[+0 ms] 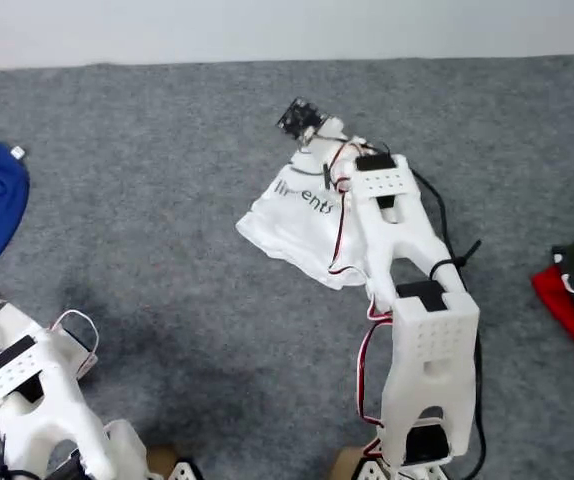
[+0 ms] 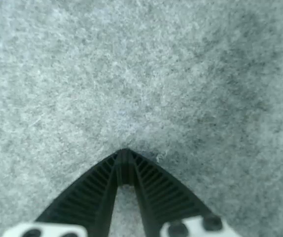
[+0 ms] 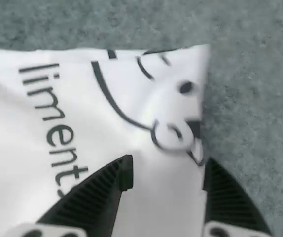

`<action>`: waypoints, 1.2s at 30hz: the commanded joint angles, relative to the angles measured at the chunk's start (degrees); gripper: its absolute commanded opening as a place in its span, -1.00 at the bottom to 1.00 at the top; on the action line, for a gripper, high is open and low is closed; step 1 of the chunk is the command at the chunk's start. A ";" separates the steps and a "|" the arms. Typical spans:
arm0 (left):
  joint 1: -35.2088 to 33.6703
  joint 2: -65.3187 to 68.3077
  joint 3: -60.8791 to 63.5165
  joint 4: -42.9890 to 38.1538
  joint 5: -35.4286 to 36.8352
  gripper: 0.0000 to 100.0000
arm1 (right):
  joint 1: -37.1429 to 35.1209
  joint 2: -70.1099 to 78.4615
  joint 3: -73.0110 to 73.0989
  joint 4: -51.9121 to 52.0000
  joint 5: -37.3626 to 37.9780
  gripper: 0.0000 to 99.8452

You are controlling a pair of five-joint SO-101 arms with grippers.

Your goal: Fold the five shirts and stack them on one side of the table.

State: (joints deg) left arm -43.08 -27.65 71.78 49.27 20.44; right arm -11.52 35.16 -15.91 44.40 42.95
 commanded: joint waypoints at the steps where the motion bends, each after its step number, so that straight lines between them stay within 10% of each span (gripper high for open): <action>1: -0.26 -0.09 1.19 0.44 0.35 -0.99 | -0.57 -9.01 -3.25 2.68 -3.60 -0.45; 8: -0.26 -0.09 1.19 0.44 0.35 -0.99 | -1.98 -18.15 -3.25 12.35 -17.67 -0.46; 16: -0.26 -0.09 1.19 0.44 0.35 -0.99 | -9.89 -18.24 -1.76 19.82 -35.87 -0.94; 36: -0.26 -0.09 1.19 0.44 0.35 -0.99 | -18.59 -10.68 -1.76 16.40 -37.27 -0.98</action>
State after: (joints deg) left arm -43.08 -27.65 71.78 49.27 20.44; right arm -29.63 32.53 -14.51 59.69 6.37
